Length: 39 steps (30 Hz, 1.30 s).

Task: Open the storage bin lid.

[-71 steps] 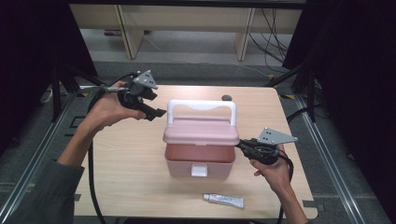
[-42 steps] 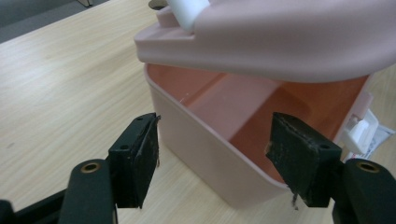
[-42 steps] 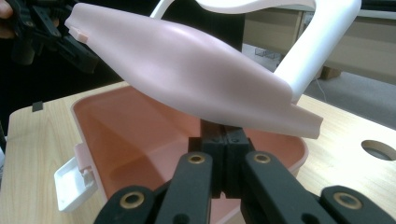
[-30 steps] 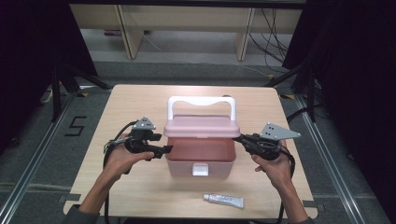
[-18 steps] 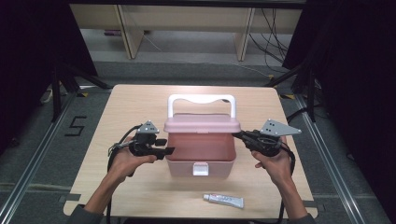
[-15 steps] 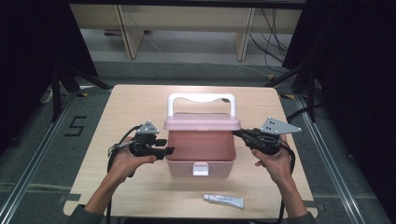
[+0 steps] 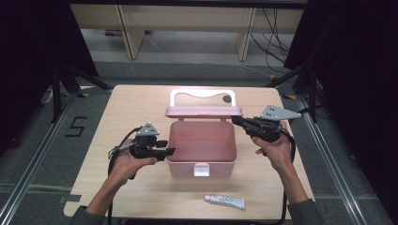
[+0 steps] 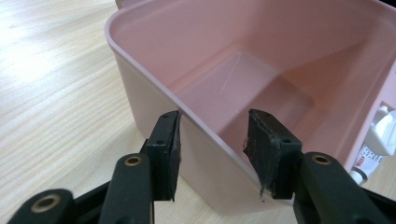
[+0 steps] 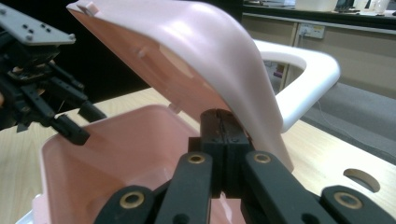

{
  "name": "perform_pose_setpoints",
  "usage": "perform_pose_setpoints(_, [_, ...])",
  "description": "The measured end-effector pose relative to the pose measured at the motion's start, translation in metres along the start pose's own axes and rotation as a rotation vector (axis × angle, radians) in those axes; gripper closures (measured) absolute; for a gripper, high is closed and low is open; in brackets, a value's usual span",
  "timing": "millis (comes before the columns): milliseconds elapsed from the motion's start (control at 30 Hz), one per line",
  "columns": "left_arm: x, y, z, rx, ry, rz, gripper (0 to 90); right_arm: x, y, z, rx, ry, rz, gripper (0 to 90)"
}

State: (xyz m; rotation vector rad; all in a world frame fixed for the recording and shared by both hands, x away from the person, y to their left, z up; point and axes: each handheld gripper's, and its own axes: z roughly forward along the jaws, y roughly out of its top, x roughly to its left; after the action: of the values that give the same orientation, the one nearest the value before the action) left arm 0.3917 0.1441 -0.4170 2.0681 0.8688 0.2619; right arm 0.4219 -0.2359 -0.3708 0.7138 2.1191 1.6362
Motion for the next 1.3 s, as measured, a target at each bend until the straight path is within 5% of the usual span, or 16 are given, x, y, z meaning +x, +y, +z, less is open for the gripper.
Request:
perform_pose_setpoints(433, [-0.001,-0.001,0.000,-0.010,0.008,-0.006,55.2,-0.026,0.006,0.013,-0.004,-0.020,0.032,90.0])
perform_pose_setpoints(1300, [-0.002,-0.002,-0.001,-0.006,0.004,-0.004,55.3,-0.054,-0.006,0.041,0.041,-0.058,0.083,90.0])
